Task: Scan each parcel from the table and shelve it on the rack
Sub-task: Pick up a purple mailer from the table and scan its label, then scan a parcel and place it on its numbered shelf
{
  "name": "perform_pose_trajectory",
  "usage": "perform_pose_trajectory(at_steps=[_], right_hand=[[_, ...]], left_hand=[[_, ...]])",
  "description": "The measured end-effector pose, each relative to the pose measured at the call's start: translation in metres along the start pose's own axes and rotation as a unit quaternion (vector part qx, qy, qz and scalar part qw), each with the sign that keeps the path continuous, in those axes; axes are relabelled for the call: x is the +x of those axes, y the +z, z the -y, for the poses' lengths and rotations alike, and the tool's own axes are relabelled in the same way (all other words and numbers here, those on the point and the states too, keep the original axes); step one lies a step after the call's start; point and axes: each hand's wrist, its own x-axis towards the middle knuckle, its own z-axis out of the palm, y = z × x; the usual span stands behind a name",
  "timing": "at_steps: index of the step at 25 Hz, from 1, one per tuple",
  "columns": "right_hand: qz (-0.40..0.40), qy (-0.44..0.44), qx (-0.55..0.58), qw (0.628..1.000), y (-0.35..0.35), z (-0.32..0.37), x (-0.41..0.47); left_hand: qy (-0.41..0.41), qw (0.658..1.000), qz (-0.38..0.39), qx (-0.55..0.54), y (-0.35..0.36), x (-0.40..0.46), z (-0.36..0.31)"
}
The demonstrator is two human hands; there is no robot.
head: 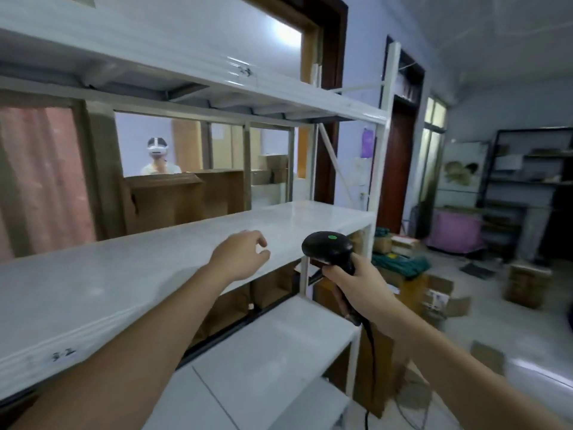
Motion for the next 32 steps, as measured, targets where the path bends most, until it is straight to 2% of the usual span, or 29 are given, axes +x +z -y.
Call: perform_pose_trajectory(at_steps=[5, 9, 15, 25, 32], right_hand=[[-0.144, 0.068, -0.036, 0.987, -0.115, -0.078, -0.014], [-0.199, 0.115, -0.037, 0.972, -0.181, -0.129, -0.015], [-0.226, 0.155, -0.037, 0.961, -0.227, -0.181, 0.027], [-0.232, 0.165, -0.013, 0.959, -0.296, -0.260, 0.172], [-0.216, 0.156, -0.041, 0.963, -0.367, -0.345, 0.279]], left_hand=[[0.096, 0.992, 0.077, -0.030, 0.108, 0.042, -0.126], [0.131, 0.979, 0.147, -0.057, 0.181, 0.070, -0.195], [0.143, 0.970, 0.186, -0.069, 0.264, 0.141, -0.232], [0.155, 0.963, 0.213, -0.051, 0.374, 0.318, -0.265], [0.143, 0.966, 0.211, -0.042, 0.465, 0.423, -0.306]])
